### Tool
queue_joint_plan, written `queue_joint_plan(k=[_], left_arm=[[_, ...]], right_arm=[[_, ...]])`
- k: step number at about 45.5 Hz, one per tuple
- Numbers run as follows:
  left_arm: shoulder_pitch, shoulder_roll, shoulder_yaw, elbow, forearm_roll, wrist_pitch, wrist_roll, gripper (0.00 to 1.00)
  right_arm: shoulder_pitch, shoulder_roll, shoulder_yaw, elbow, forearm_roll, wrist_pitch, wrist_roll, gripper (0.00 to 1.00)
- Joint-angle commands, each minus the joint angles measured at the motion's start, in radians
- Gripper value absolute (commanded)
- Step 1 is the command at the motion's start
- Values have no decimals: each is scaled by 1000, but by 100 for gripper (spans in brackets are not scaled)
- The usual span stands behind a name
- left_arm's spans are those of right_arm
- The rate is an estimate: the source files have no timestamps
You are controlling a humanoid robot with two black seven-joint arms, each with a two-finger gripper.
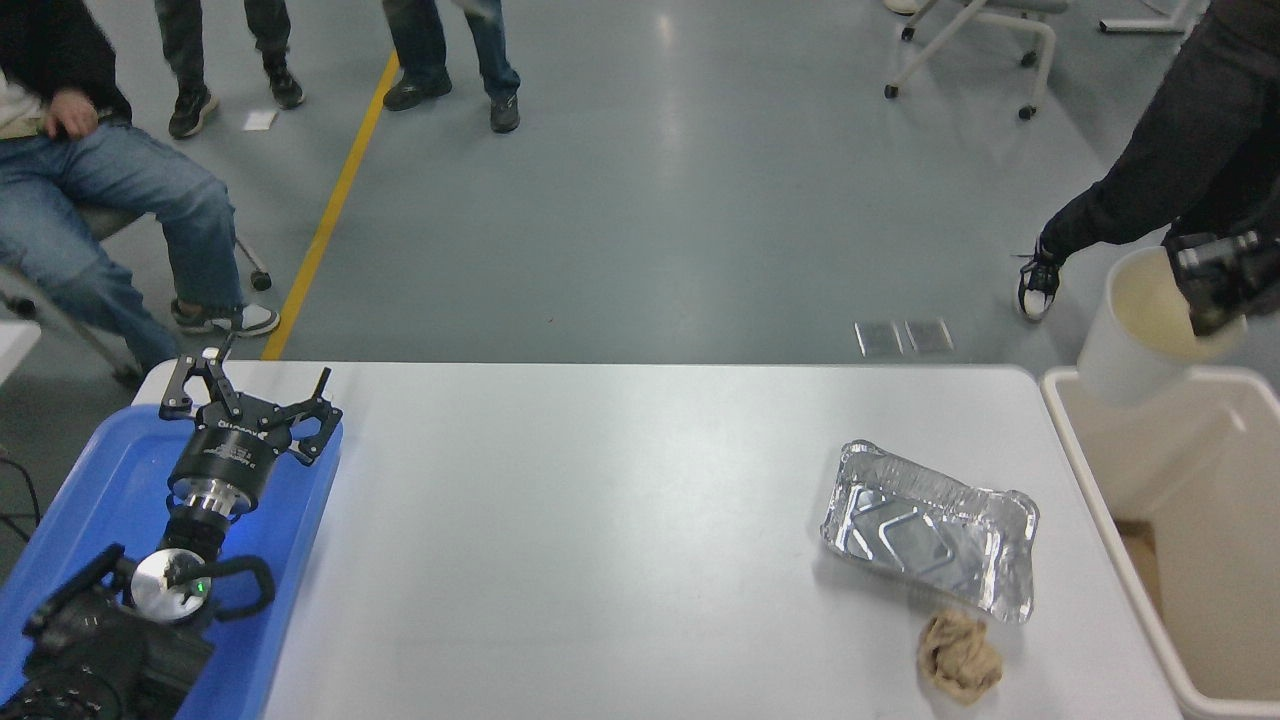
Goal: Pick up paper cup place in dustbin
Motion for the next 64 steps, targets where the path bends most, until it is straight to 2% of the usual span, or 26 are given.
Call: queue_joint_plan(k=[1,5,13,20,26,32,64], left_arm=[[0,0,0,0,-1,0,0,99],[0,0,0,0,0,0,-2,99],[0,0,0,0,0,0,0,99],[-2,0,0,0,0,0,0,99],[-2,0,0,0,0,0,0,99],[-2,0,0,0,0,0,0,99],[-3,0,1,0,0,0,0,99]], right_arm=[[-339,-270,89,-250,-151,-196,1,0],[-554,-301,212,-326,-151,-309,-1,0],[-1026,-278,509,-495,-132,-506,-4,0],[-1430,-135,781,-740,-14,-619,-8,0],[-1630,1,915,-977,7,-644,-8,0],[-1668,34,942,-986,14,-644,-10,0],[-1592,48,944,-972,10,-641,-18,0]])
